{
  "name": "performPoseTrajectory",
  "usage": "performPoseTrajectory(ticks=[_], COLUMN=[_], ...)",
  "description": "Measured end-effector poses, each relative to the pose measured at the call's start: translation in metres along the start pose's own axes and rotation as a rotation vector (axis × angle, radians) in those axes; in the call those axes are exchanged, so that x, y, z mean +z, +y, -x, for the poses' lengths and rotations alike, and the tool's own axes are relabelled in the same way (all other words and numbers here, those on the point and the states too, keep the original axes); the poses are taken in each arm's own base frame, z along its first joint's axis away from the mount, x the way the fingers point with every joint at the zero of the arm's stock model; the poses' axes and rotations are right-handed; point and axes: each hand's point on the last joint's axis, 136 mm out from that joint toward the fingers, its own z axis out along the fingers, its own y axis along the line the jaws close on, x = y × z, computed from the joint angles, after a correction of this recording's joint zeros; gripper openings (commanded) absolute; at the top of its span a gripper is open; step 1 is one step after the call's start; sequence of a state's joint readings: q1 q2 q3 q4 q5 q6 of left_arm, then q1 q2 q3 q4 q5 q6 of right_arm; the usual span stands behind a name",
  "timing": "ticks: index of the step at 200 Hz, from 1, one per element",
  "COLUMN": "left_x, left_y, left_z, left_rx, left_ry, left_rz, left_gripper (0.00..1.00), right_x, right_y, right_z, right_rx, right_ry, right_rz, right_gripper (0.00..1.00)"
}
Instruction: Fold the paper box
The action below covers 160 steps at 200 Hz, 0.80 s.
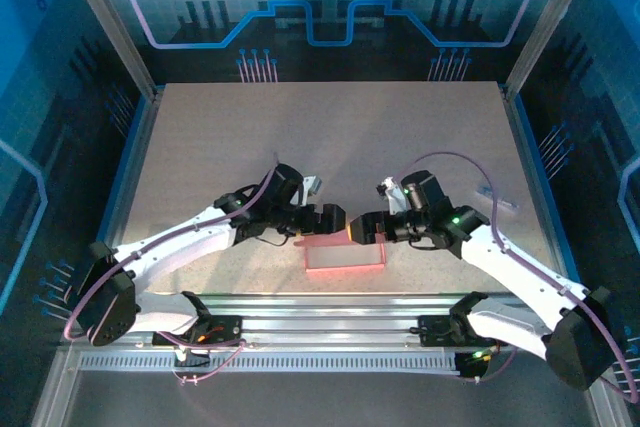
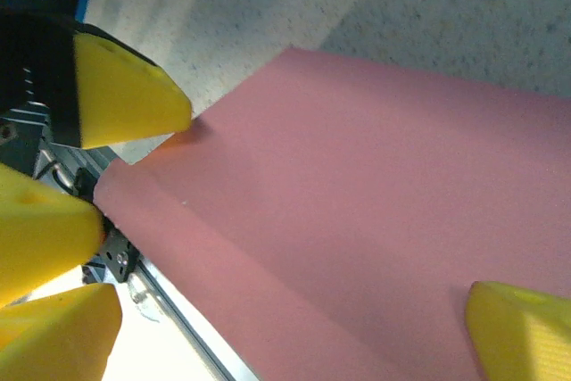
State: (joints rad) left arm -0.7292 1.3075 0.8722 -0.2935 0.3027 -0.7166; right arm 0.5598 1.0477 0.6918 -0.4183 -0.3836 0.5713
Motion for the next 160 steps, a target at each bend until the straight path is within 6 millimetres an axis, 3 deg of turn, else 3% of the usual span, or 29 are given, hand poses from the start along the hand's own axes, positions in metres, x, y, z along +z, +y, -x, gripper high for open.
performPoseTrajectory(ticks=[51, 117, 160], left_x=[0.013, 0.021, 0.009], left_y=[0.02, 0.022, 0.025], left_z=[-0.022, -0.033, -0.032], left_rx=[-0.052, -0.026, -0.045], left_ry=[0.047, 0.048, 0.015], left_rz=[0.005, 0.026, 0.055], left_gripper=[1.0, 0.99, 0.99], right_x=[0.009, 0.016, 0.004], right_y=[-0.013, -0.019, -0.018], right_z=[-0.017, -0.025, -0.022], right_rx=[0.051, 0.089, 0.071], right_ry=[0.019, 0.01, -0.034], right_rz=[0.002, 0.016, -0.005], right_gripper=[0.99, 0.99, 0.98])
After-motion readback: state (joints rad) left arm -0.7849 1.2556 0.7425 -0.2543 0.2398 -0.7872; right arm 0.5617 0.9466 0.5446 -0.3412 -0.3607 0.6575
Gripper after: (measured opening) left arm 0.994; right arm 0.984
